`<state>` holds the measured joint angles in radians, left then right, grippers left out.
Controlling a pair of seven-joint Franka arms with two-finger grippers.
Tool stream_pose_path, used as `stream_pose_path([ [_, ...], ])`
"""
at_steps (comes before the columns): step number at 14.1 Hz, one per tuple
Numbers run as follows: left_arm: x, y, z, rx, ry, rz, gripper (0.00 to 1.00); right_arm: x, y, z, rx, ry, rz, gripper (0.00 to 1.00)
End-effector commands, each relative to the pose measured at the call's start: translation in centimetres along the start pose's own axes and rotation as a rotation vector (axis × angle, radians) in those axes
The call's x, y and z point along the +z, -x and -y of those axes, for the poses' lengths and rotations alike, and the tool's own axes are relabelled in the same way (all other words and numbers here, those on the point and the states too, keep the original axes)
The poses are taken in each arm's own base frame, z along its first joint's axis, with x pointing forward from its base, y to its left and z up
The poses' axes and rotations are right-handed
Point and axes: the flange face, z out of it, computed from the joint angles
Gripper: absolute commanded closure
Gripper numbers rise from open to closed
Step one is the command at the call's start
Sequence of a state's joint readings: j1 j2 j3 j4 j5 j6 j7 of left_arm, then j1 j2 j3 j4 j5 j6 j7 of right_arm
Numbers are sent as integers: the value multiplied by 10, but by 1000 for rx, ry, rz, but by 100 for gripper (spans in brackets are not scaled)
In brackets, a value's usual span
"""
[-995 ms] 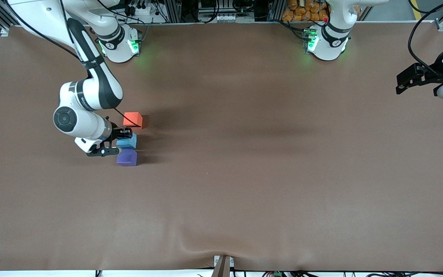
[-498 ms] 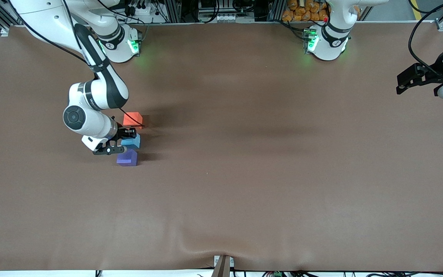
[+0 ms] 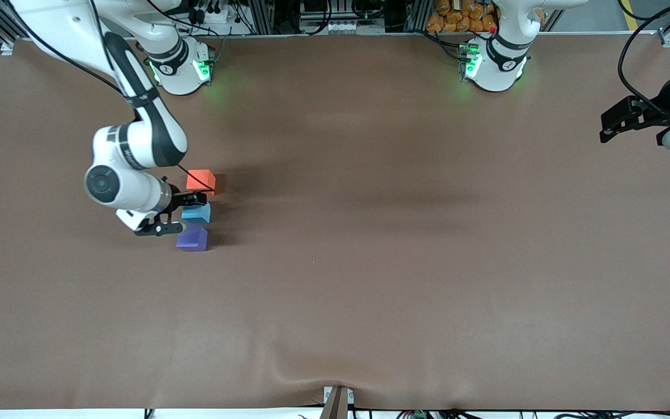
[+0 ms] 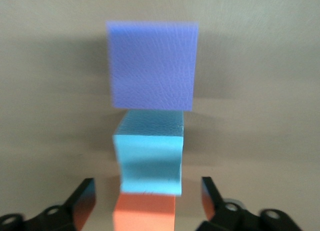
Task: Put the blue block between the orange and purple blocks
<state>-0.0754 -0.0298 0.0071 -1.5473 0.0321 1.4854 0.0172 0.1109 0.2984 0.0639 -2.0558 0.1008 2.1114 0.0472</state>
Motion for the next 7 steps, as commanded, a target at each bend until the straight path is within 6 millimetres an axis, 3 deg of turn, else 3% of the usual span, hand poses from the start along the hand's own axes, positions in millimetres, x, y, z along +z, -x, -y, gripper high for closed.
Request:
stream_pose_path([
  [1,-3,2,1,-15,18,5,0,-110,-23,4,-8,-27,-64,0],
  [2,-3,2,2,-16,18,5,0,-137,-28,8,-20,-29,-114,0],
  [3,-3,2,2,-17,18,3,0,-179,-34,7,-36,-23,-191,0],
  [5,-3,2,2,-16,20,3,0,-245,-29,0,-25,-27,-213,0],
  [7,-3,2,2,-16,20,5,0,-294,-19,-15,-13,24,-258,0],
])
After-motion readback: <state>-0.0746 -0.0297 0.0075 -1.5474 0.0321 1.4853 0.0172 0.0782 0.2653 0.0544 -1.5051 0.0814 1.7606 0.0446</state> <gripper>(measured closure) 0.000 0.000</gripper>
